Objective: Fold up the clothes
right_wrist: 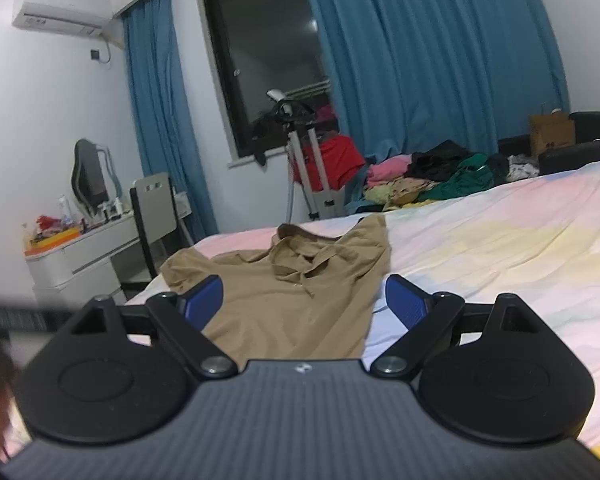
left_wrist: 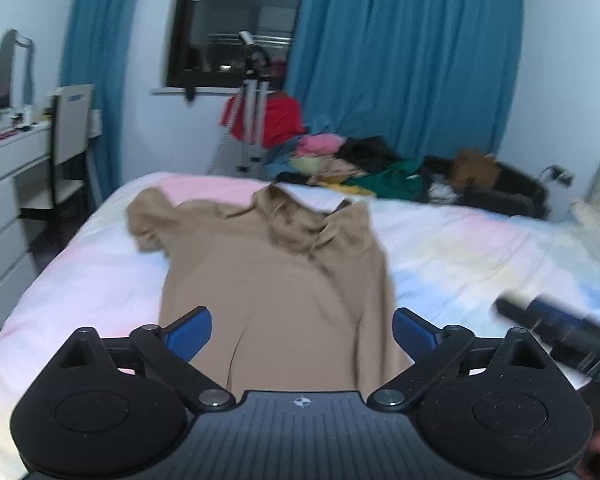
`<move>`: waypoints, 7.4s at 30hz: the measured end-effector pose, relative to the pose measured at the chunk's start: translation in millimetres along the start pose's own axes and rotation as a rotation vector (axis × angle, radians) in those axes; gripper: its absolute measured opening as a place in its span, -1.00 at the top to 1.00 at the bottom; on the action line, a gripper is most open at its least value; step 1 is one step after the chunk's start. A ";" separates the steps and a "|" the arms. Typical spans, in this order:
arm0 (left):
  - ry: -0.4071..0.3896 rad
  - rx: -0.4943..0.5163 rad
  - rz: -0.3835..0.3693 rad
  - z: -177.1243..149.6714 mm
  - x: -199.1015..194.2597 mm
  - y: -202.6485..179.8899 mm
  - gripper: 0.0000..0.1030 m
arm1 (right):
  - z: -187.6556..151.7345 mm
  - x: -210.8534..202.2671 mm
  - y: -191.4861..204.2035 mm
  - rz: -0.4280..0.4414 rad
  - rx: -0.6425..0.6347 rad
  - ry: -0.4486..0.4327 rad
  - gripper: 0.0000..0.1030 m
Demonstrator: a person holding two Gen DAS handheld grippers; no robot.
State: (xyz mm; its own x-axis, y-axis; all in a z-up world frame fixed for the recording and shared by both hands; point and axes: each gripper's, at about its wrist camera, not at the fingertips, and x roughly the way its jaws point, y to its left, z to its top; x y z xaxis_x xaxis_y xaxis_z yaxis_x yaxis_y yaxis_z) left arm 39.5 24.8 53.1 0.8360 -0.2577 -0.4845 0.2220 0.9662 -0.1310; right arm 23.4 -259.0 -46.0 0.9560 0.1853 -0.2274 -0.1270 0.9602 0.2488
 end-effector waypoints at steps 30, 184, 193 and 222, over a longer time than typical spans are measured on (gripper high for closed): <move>-0.081 -0.639 0.378 -34.3 59.3 248.5 -0.95 | -17.7 489.4 277.0 0.221 -0.288 0.356 -0.70; 0.293 0.026 -0.108 -101.2 52.7 3.8 0.73 | -89.3 48.3 -56.8 -0.015 0.525 0.543 -0.67; 0.280 -0.375 0.065 -87.4 19.8 90.7 0.85 | -88.7 47.8 -54.2 -0.013 0.507 0.541 -0.67; 0.347 -0.334 0.195 -94.7 33.6 85.1 -0.02 | -67.2 57.1 26.6 0.280 0.182 0.427 -0.47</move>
State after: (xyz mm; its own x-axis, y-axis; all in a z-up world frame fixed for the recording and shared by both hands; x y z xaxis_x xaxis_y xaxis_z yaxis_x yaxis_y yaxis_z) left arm 38.9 98.2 -56.2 0.6174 -0.1135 -0.7784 -0.1407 0.9577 -0.2512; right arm 56.8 -208.8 -115.6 0.6949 0.5338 -0.4818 -0.2772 0.8171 0.5055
